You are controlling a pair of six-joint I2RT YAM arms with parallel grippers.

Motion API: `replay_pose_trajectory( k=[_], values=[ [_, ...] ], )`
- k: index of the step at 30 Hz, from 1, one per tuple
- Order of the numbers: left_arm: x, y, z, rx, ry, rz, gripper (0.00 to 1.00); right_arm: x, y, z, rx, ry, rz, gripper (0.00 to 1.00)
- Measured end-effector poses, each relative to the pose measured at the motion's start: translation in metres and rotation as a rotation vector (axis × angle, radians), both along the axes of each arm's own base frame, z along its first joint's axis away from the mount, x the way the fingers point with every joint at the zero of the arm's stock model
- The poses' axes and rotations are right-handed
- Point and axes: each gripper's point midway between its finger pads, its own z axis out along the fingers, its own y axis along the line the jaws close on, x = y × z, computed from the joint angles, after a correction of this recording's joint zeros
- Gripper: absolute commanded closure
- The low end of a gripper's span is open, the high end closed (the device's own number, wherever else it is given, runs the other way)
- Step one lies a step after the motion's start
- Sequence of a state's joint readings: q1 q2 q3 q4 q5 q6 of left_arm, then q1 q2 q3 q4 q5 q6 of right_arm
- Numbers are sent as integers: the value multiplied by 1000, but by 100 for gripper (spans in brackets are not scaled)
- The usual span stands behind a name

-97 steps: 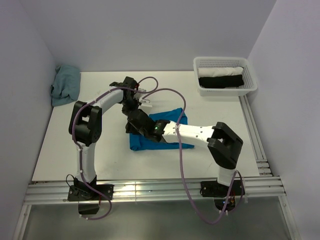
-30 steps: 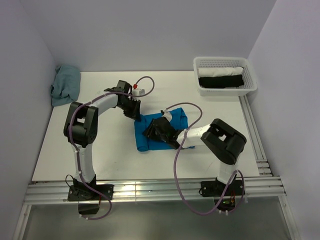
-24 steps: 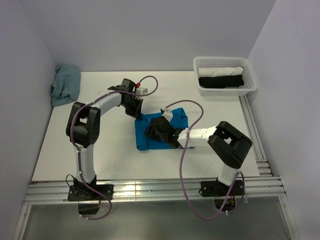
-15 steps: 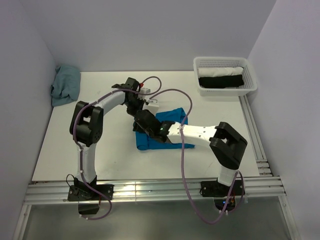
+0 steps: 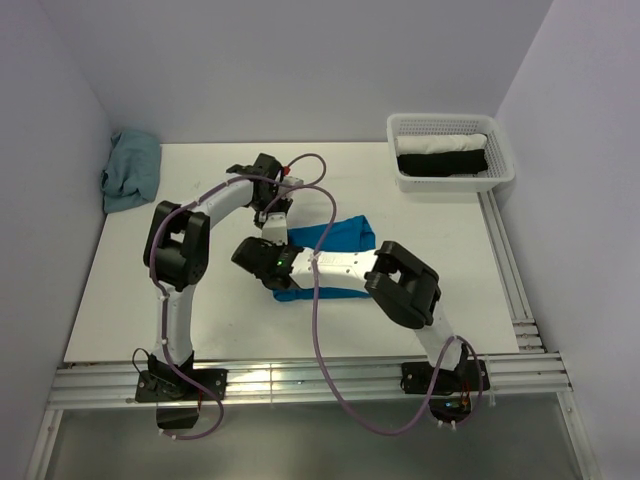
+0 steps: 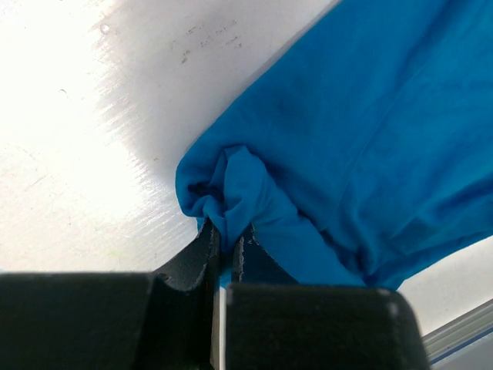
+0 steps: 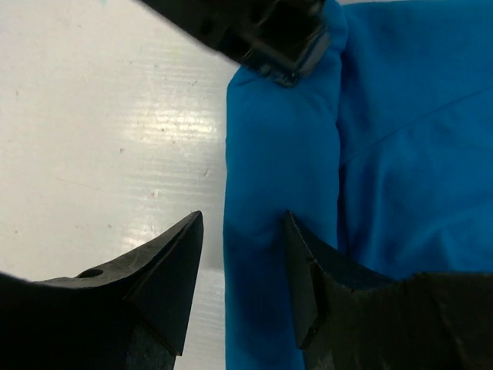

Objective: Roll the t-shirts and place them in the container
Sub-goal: Roll the tshirt

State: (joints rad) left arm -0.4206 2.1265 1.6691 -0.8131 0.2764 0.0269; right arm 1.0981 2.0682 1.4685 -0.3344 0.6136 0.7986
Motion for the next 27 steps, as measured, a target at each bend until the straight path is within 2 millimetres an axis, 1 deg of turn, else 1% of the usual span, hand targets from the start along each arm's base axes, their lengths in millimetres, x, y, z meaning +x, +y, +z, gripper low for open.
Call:
replay_pose_trajectory(
  k=[4,6,9,12,16,19,20,22,23,25,26,27],
  values=[
    [1,0,0,7,5,-6,97,-11,1,5,-56,-2,0,46],
    [1,0,-1,9,11,-6,97,-17,-1,4,-81,4,-2,46],
    [1,0,-1,14,21,-6,96,-25,-5,-5,-130,23,-11,46],
    [1,0,0,16,29,-6,96,-29,-13,-15,-186,31,-27,46],
    [1,-1,0,21,38,-7,93,-32,-20,-18,-226,32,-44,49],
    [1,-1,2,22,40,-8,85,-33,-22,-17,-231,33,-55,51],
    [1,-1,2,22,41,-8,78,-33,-23,-17,-228,34,-58,51],
    [2,-1,4,23,38,-13,70,-34,-23,-19,-207,31,-60,53],
    [2,-1,4,22,39,-15,60,-35,-23,-21,-196,34,-58,53],
    [2,-2,7,17,38,-20,51,-39,-26,-22,-137,37,-53,53],
    [3,-3,8,14,35,-23,42,-40,-31,-21,-109,45,-53,53],
    [4,-4,9,8,32,-28,38,-42,-35,-20,-66,56,-53,53]
  ],
)
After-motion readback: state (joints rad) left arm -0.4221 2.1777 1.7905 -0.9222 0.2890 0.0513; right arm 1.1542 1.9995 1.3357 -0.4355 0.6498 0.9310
